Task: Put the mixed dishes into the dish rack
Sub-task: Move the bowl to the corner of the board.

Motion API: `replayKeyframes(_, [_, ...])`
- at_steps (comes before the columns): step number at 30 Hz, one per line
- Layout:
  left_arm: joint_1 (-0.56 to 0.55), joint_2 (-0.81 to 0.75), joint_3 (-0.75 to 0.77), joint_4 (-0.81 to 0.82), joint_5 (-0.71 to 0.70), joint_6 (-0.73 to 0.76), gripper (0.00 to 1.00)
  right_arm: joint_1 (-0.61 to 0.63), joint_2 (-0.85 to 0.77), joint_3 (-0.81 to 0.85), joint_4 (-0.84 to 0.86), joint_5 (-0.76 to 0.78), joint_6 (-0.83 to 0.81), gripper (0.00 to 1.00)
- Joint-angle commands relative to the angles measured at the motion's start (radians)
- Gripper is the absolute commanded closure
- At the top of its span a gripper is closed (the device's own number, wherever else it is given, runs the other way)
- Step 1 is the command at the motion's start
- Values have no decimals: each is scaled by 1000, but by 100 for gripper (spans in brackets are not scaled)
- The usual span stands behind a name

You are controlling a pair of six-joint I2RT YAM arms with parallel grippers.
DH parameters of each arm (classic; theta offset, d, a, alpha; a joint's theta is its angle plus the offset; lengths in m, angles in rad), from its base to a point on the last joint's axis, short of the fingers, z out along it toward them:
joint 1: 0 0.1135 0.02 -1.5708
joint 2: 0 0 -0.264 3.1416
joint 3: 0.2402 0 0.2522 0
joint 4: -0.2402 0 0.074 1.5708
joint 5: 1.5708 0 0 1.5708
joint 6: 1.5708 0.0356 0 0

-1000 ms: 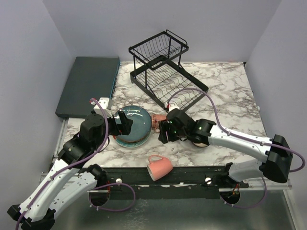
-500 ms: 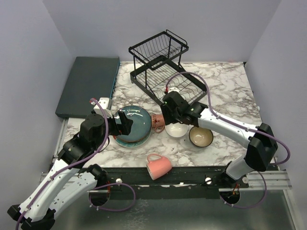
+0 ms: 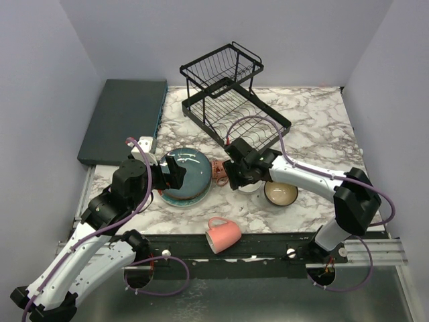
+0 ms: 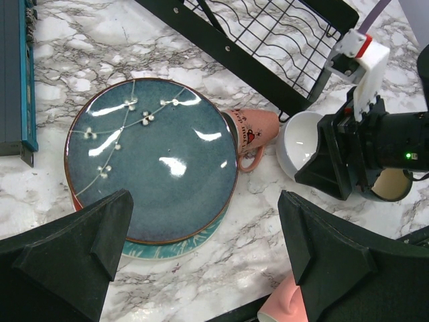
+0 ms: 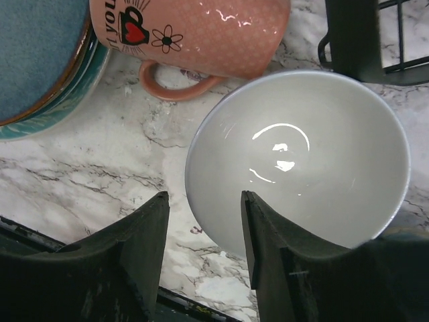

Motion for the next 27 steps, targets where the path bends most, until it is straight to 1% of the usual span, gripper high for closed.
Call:
replayKeyframes(1, [0,-5,-11,13,15,13,1,4,28,-19,-11,-52,-1,49])
replayKeyframes(3, [0,-5,-11,13,14,13,1,5,33,-17,-17,-44,-3,51])
replayKeyframes(8, [0,-2,-9,12,14,13,1,6,40,-17,-41,-18,-7,59])
replayKeyframes(16, [0,-1,-9,12,13,13,1,13,42,-41,-37,-21,-3,65])
replayKeyframes(19, [1,0,-9,13,12,13,1,24,48,-39,-39,-16,-4,68])
replayKeyframes(22, [0,1,-11,12,9,13,1,37,53,-34,-53,7,-4,76])
replayKeyframes(25, [0,0,-10,12,8,12,1,49,45,-41,-61,19,0,87])
replayKeyframes(27, [0,3,-10,12,6,11,1,58,36,-49,-64,28,6,92])
